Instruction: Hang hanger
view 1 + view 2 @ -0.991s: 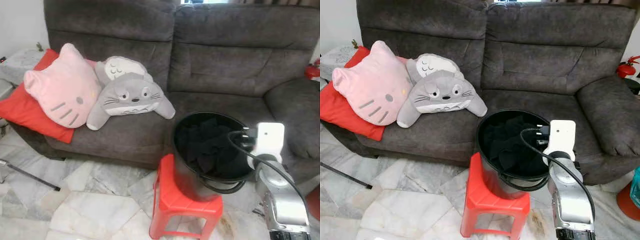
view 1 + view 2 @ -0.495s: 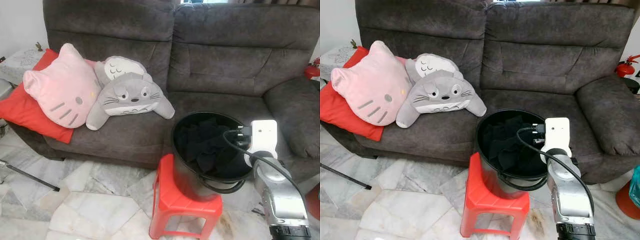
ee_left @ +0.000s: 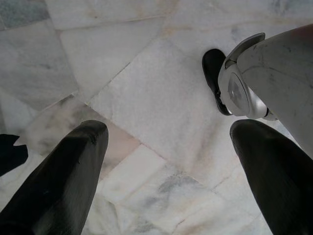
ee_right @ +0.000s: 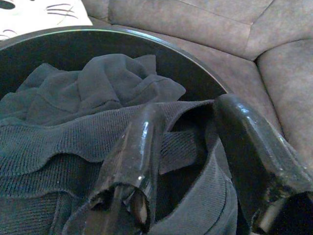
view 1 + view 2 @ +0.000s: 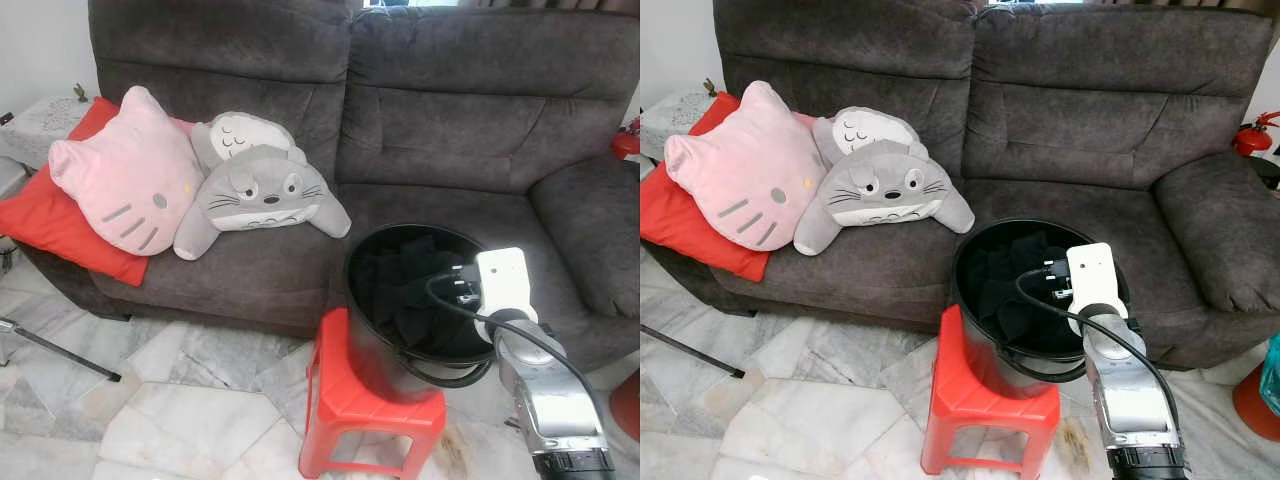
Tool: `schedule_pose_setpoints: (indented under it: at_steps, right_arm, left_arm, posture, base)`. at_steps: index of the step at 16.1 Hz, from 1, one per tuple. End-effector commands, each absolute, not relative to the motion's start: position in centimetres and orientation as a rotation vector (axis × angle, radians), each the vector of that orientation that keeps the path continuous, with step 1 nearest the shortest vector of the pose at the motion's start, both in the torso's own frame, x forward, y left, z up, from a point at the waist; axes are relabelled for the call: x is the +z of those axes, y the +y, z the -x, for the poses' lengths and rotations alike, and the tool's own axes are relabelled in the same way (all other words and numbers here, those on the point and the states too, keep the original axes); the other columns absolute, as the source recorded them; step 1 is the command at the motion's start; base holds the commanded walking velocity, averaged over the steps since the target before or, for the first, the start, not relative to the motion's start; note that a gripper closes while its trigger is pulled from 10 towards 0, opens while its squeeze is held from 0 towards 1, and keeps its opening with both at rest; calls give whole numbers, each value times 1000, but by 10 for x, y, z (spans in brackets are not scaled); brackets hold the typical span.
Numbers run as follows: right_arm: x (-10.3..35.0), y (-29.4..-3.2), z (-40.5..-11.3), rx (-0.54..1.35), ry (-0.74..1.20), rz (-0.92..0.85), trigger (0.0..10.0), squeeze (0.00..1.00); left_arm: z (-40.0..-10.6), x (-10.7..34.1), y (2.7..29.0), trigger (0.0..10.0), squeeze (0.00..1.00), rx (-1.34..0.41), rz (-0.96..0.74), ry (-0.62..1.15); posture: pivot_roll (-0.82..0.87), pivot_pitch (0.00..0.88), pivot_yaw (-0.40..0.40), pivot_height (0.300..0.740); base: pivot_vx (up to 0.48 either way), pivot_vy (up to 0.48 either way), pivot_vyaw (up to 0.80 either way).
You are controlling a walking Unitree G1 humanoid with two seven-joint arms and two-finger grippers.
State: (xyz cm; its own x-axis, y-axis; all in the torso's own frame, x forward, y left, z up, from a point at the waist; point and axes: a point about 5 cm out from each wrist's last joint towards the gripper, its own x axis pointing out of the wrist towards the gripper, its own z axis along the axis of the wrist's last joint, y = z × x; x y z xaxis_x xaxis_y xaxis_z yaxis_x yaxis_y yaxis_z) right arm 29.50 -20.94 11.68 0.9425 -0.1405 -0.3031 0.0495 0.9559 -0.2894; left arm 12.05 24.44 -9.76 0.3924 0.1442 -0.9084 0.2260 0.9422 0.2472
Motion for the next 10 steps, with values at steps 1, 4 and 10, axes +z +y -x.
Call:
schedule_pose_setpoints:
  at_steps: [1,4,10]
  right_arm:
    - [117,-212,-294,-98,339,301,10000,933]
    - [118,-212,-294,-99,338,315,10000,1000]
    - [112,-198,-284,-55,369,342,10000,1000]
  left_arm:
    - [-117,-99,245,10000,0,-53,-358,1189]
    - [-117,-99,245,10000,0,-53,-358,1190]
    - [-117,-99,244,10000,0,-60,-357,1199]
  posture:
    - [-95,0,-24,740]
    - [-94,0,-25,740]
    - [-97,0,-26,740]
  base:
    - [0,0,0]
    - [0,0,0]
    - [0,0,0]
